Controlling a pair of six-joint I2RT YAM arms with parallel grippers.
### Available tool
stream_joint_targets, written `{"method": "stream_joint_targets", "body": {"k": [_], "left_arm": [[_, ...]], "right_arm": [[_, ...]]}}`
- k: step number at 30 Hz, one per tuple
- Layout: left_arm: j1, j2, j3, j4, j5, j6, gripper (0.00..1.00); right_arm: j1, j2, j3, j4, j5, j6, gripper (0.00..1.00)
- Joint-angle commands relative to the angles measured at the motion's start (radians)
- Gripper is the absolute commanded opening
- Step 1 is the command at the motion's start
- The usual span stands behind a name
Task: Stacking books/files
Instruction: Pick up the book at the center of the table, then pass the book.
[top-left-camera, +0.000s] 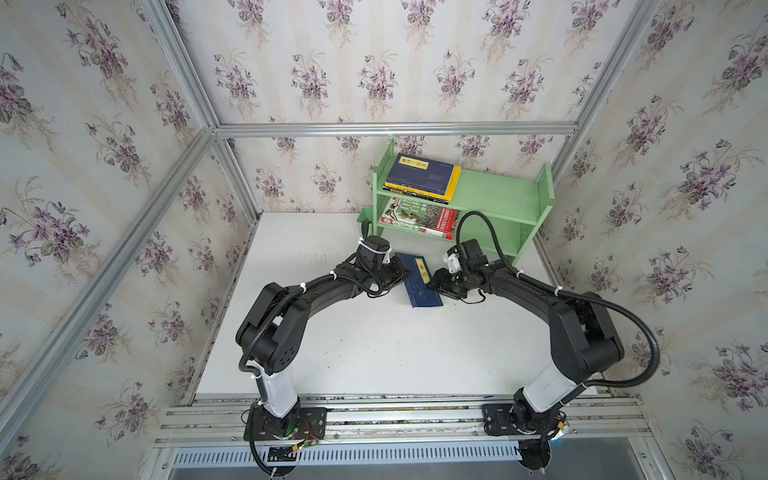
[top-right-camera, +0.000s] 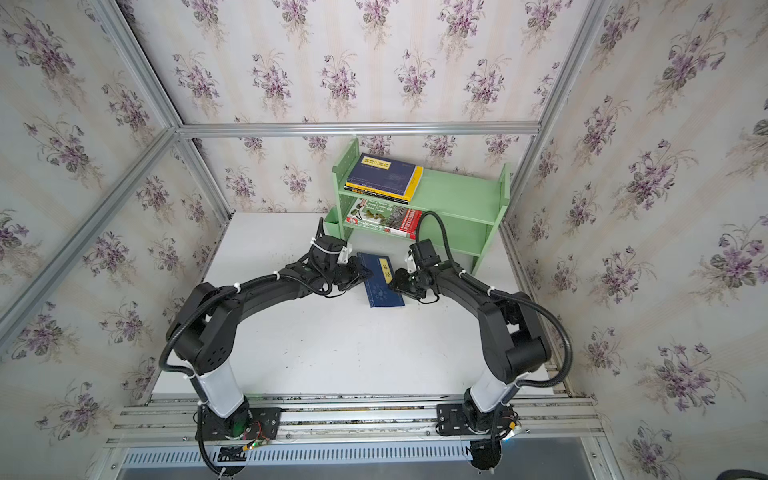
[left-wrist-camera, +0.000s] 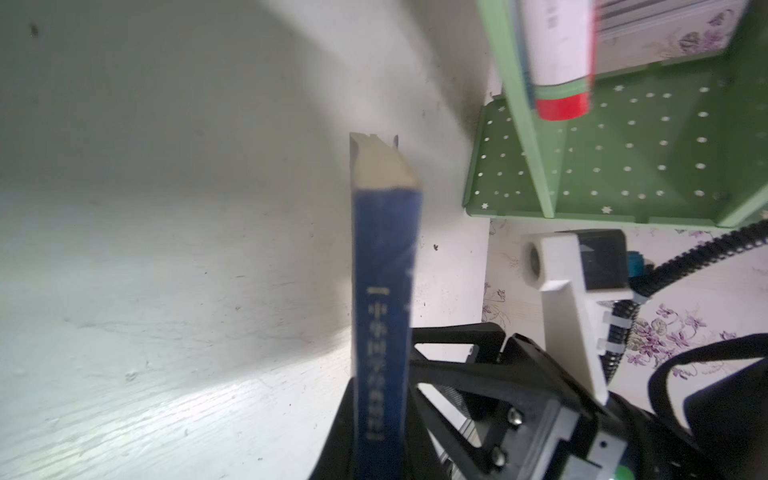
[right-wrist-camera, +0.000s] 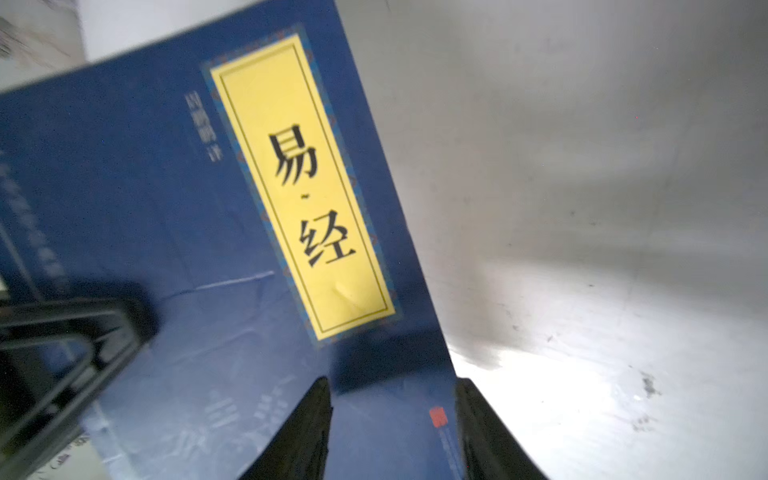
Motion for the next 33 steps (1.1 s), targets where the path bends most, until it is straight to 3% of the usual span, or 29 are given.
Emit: {"method": "stream_joint_targets", "body": {"k": [1, 10, 15, 20, 24, 29, 33], "left_arm": [[0.0, -0.062, 0.041, -0.158, -0.049, 0.164, 0.02], [0.004, -0.297, 0.208, -0.442, 0.141, 0.492, 0.02], [0.021, -0.345, 0.36, -0.447, 0.171, 0.508, 0.01], [0.026, -0.232, 0.645, -0.408, 0.207, 0.484, 0.01], [0.04, -0.122, 0.795, -0.223, 0.189, 0.327, 0.01], [0.074, -0.033, 0.779, 0.08, 0.055, 0.007, 0.01], [0.085, 0.048, 0.757, 0.298, 0.029, -0.21, 0.01]], "right_arm": [[-0.02, -0.096, 0.036, -0.007, 0.034, 0.038, 0.59], [-0.136, -0.363, 0.115, 0.057, 0.028, 0.107, 0.77], [-0.192, -0.427, 0.159, 0.138, 0.002, 0.172, 0.82], [-0.204, -0.442, 0.153, 0.325, -0.06, 0.28, 0.86], [-0.204, -0.444, 0.107, 0.462, -0.105, 0.373, 0.87], [-0.198, -0.485, 0.007, 0.659, -0.102, 0.484, 0.87], [-0.143, -0.487, -0.018, 0.76, -0.079, 0.506, 0.9]]}}
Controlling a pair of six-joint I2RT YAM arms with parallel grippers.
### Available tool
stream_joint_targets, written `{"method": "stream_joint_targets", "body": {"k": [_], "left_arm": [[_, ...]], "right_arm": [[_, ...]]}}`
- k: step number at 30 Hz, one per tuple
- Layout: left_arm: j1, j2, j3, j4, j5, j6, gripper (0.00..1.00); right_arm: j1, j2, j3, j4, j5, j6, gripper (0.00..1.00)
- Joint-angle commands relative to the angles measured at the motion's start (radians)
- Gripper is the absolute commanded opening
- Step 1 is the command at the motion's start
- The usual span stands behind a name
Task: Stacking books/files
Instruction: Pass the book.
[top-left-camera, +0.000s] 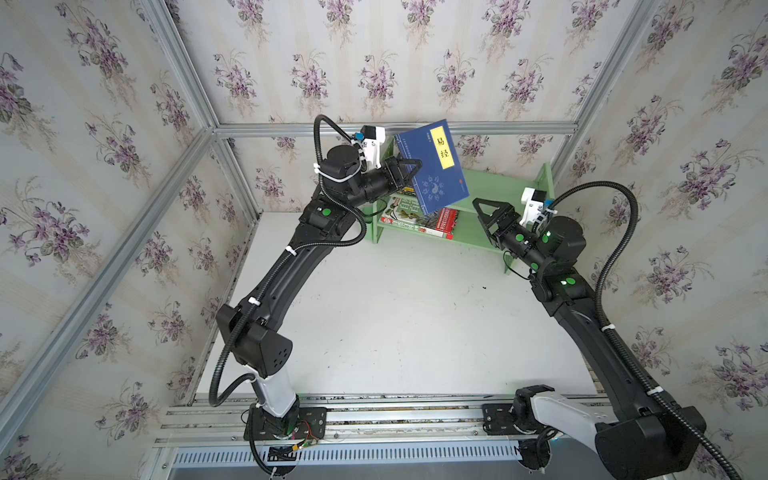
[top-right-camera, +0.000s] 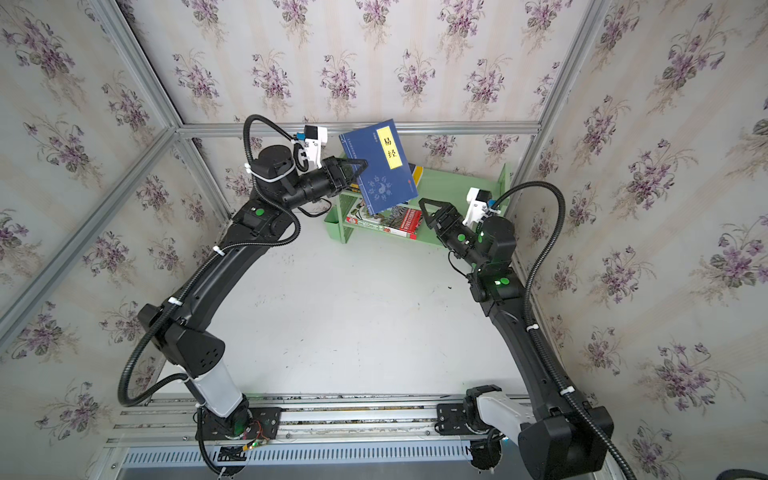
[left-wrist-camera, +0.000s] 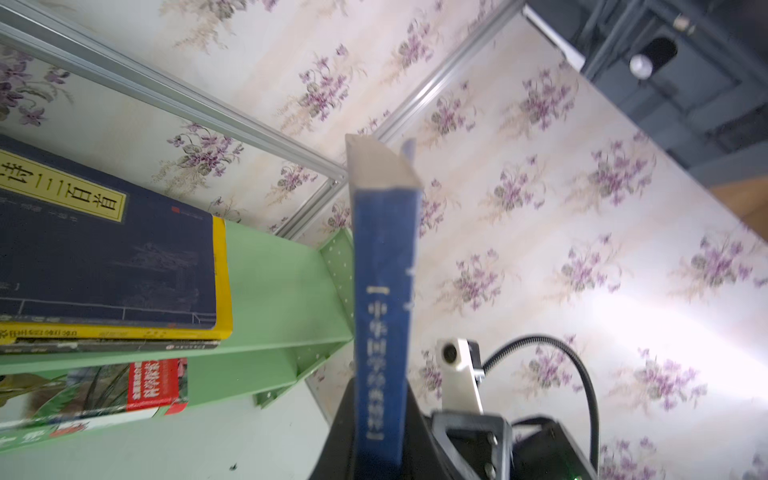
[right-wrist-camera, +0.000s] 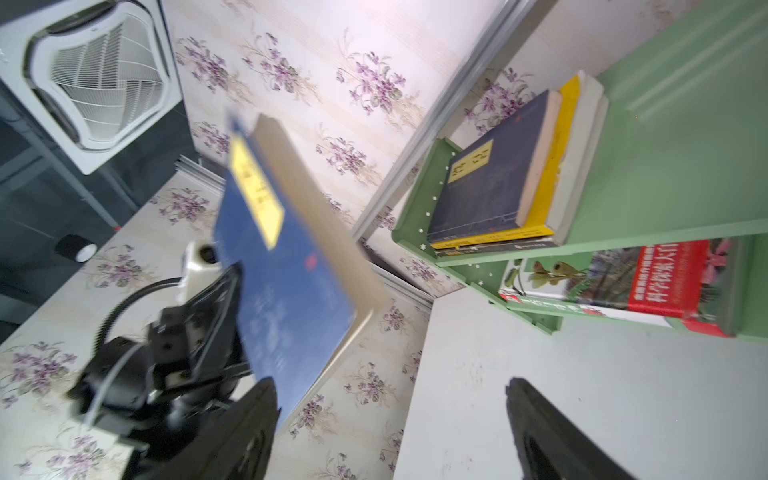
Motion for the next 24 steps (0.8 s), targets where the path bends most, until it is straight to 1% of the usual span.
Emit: {"method": "stream_joint_targets", "body": {"k": [1, 3, 6, 8, 13, 16, 18, 20, 21, 22, 23, 24], "left_arm": [[0.001, 0.043, -0.002, 0.289, -0.044, -0.257, 0.01], [-0.001, 0.069, -0.002, 0.326, -0.05, -0.309, 0.01], [-0.003, 0.085, -0.007, 0.352, -0.059, -0.346, 0.01], [-0.005, 0.081, -0.023, 0.369, -0.065, -0.356, 0.01], [-0.008, 0.053, -0.084, 0.386, -0.089, -0.362, 0.02], [-0.011, 0.036, -0.12, 0.398, -0.104, -0.366, 0.01], [-0.012, 0.029, -0.136, 0.409, -0.115, -0.374, 0.02], [-0.012, 0.028, -0.138, 0.416, -0.121, -0.376, 0.02], [-0.012, 0.029, -0.137, 0.416, -0.124, -0.377, 0.02], [-0.012, 0.029, -0.137, 0.418, -0.129, -0.379, 0.02], [-0.013, 0.029, -0.138, 0.419, -0.133, -0.382, 0.02], [-0.013, 0.029, -0.139, 0.422, -0.139, -0.385, 0.02]], "right_arm": [[0.049, 0.01, 0.001, 0.196, 0.007, 0.046, 0.9], [0.087, 0.037, 0.013, 0.229, 0.011, 0.051, 0.9], [0.127, 0.087, 0.039, 0.246, 0.023, 0.057, 0.9], [0.136, 0.114, 0.053, 0.248, 0.031, 0.064, 0.9], [0.141, 0.177, 0.089, 0.321, 0.043, 0.089, 0.89], [0.149, 0.228, 0.138, 0.338, 0.025, 0.098, 0.86], [0.157, 0.265, 0.169, 0.348, 0.013, 0.113, 0.79], [0.166, 0.304, 0.191, 0.383, 0.001, 0.139, 0.69], [0.171, 0.321, 0.201, 0.397, -0.005, 0.151, 0.62], [0.175, 0.34, 0.215, 0.406, -0.012, 0.163, 0.53], [0.178, 0.357, 0.229, 0.412, -0.018, 0.171, 0.46], [0.18, 0.369, 0.238, 0.418, -0.02, 0.177, 0.4]]}}
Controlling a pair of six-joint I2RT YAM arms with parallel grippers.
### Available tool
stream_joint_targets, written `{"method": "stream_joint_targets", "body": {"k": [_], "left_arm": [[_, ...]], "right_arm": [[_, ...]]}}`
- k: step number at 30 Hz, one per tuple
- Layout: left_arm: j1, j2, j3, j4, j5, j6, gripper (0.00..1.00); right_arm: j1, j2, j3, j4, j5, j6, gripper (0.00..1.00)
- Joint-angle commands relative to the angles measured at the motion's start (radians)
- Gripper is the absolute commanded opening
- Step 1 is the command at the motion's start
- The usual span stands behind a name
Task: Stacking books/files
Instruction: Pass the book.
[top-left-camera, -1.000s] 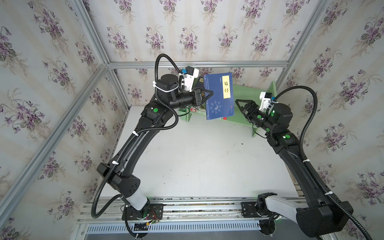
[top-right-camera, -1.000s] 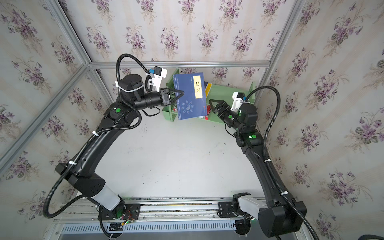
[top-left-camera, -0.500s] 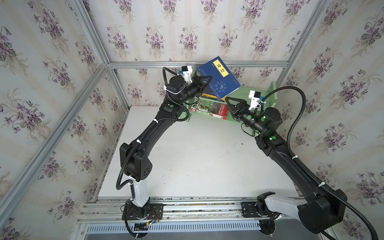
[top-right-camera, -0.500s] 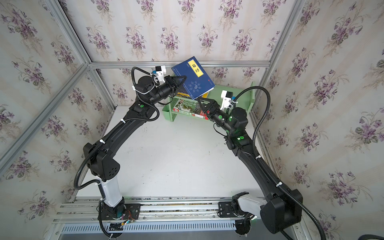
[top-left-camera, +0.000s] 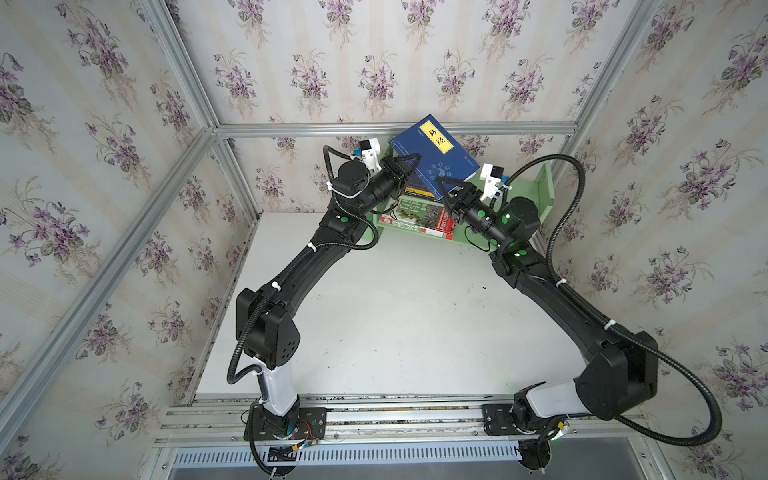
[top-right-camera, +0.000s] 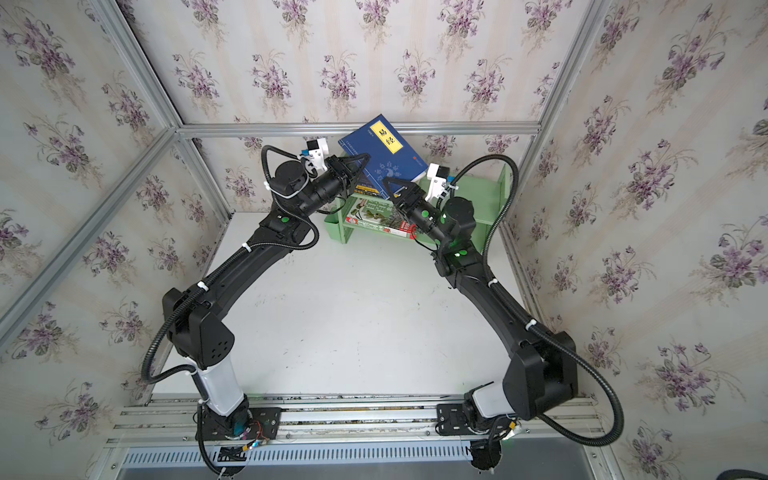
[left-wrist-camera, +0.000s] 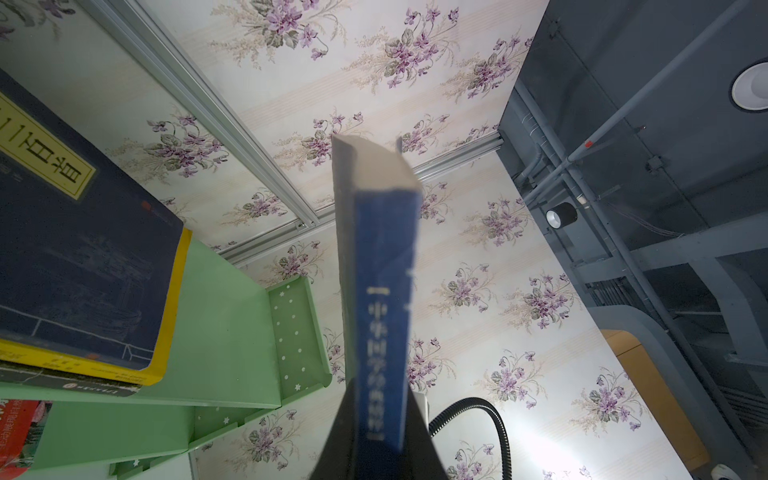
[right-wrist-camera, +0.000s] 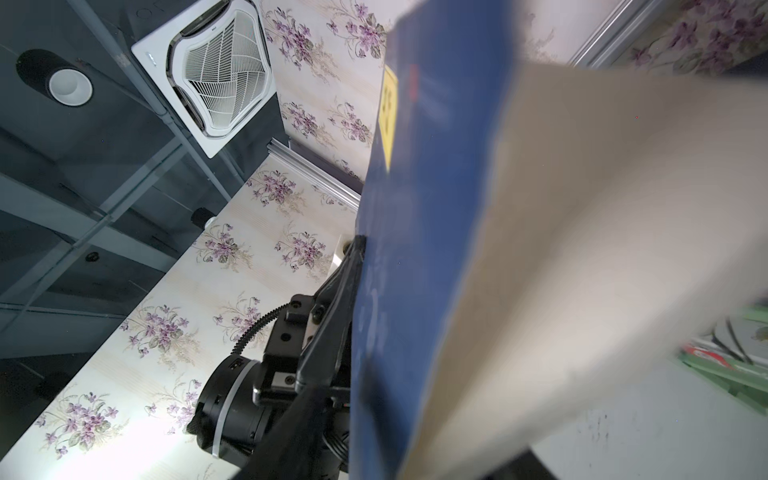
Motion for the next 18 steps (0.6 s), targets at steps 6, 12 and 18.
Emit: {"method": "stream_joint_targets", "body": {"k": [6, 12, 18], "left_arm": [[-0.002, -0.011, -0.026, 0.099, -0.059, -0.03, 0.02], [0.006, 0.002, -0.018, 0.111, -0.045, -0.022, 0.29], [0.048, -0.005, -0.057, 0.045, 0.01, -0.009, 0.54]], "right_arm": [[0.006, 0.064, 0.066, 0.093, -0.021, 0.048, 0.11], [-0.036, 0.09, 0.113, 0.077, -0.086, 0.08, 0.01], [-0.131, 0.089, 0.157, 0.07, -0.261, 0.148, 0.0]]}}
